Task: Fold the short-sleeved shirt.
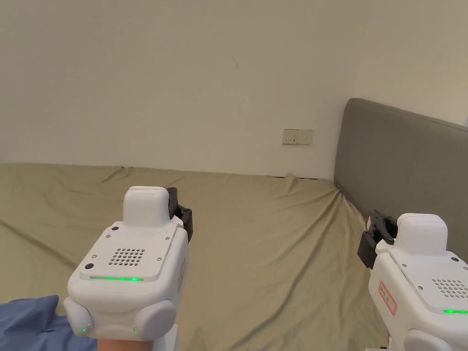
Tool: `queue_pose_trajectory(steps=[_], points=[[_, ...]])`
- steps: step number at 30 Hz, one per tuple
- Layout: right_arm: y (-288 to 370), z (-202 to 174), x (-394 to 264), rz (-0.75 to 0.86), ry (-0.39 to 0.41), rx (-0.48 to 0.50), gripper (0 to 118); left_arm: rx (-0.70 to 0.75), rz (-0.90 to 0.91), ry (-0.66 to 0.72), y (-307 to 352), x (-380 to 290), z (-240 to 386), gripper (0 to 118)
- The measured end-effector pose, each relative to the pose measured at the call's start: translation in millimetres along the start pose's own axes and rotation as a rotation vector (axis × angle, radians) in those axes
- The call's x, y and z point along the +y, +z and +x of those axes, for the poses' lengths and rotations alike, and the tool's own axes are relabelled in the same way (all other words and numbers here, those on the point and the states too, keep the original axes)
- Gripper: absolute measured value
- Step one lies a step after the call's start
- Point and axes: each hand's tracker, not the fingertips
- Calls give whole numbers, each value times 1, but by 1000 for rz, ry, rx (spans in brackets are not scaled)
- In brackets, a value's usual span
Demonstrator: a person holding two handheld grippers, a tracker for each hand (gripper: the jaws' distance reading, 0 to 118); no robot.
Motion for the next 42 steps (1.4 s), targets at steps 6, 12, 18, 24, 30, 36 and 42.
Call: queue_pose_trajectory(steps=[6,12,18,24,30,36,42], points=[[-12,-24,3,2,11,80,3,48,11,-23,10,3,-23,0],[-37,-96,3,4,-9,267,3,287,26,-64,50,12,-95,0],[-50,-162,-2,-8,-4,424,3,442,-7,-58,84,9,-159,0],[-60,-182,-16,-42,-4,448,3,424,-222,-15,62,-36,-182,1],[-78,-180,-44,-127,28,413,3,266,-711,187,3,-146,-202,118],[-105,-185,-71,-207,59,384,3,303,-1016,193,-22,-260,-195,118],[-122,-184,-90,-266,56,363,3,350,-975,379,-18,-280,-220,71]])
